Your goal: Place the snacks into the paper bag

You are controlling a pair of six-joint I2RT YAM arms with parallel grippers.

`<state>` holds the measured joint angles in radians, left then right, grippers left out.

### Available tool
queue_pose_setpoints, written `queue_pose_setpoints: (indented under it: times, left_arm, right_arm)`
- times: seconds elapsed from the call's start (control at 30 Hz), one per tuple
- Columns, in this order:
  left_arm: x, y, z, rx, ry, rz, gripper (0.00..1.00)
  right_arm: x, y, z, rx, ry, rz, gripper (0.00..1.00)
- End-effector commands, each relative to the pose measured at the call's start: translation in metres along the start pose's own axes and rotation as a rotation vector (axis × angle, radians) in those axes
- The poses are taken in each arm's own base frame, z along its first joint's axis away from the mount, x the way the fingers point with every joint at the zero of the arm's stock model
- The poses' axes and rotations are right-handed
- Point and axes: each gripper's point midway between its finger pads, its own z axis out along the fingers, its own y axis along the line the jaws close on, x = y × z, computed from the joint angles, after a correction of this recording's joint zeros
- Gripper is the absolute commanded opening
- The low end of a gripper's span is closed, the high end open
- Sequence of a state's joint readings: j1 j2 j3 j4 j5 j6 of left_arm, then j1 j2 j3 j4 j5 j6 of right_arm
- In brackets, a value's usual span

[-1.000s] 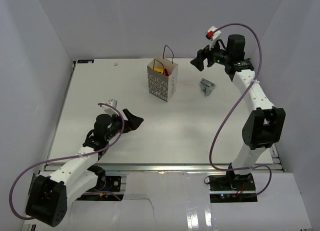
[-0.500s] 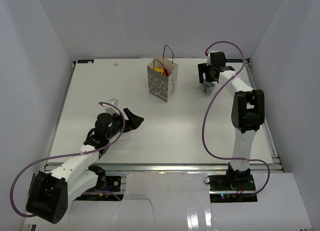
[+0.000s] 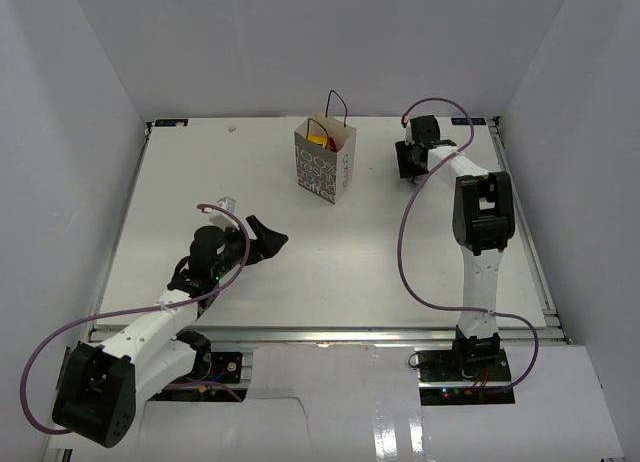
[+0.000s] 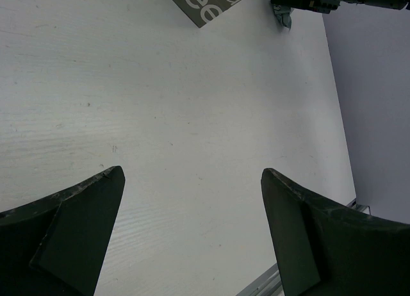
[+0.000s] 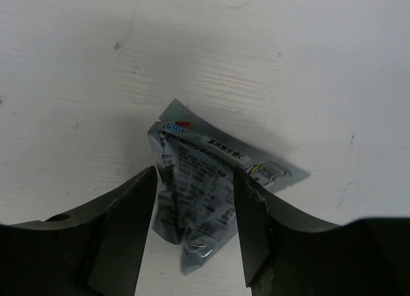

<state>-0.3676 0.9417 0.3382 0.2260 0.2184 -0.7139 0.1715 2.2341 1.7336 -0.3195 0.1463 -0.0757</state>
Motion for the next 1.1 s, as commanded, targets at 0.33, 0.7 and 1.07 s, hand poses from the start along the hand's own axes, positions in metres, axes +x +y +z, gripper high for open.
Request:
queue_pose_setpoints:
  times: [0.33, 0.7, 1.07]
  left_arm:
    - [-0.014, -0.011, 0.0, 0.034, -0.036, 0.007, 0.98]
    - [-0.016, -0.012, 0.0, 0.036, -0.043, 0.017, 0.98]
    - [-0.017, -0.014, 0.0, 0.044, -0.042, 0.021, 0.98]
  right_arm:
    - [-0.047, 0.021, -0.042, -0.213, -0.148, -0.067, 0.14]
    - [-0.119, 0.118, -0.256, -1.041, -0.681, -0.423, 0.08]
    - [-0.147, 0.191, -0.358, -1.419, -0.781, -0.454, 0.08]
